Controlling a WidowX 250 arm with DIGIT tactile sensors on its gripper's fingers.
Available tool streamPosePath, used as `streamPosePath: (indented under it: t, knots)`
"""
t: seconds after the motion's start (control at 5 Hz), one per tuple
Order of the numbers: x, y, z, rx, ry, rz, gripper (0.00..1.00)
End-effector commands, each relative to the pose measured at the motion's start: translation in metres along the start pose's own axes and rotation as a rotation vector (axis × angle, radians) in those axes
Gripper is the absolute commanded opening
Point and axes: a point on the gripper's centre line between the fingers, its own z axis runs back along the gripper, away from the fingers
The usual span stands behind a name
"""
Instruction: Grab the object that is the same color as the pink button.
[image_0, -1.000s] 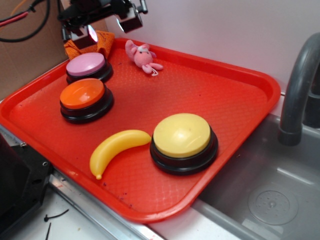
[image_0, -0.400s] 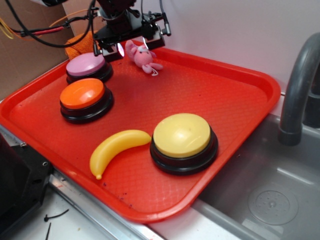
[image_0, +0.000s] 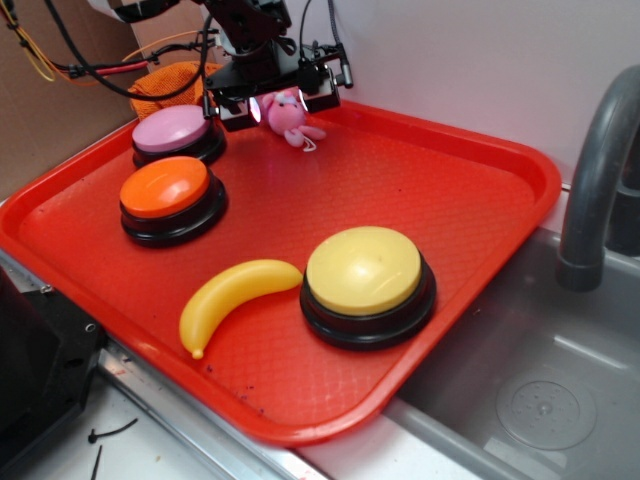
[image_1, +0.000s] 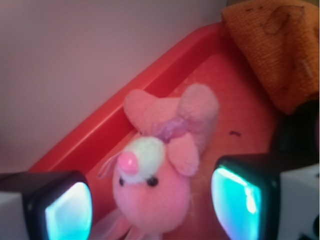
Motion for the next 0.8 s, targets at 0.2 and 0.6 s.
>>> streamPosePath:
  t: [0.2, 0.6]
  knots:
    - [0.026, 0.006, -0.005, 0.038, -0.09, 0.029, 0.0]
    - [0.024, 0.003, 0.007, 0.001, 0.028, -0.151, 0.0]
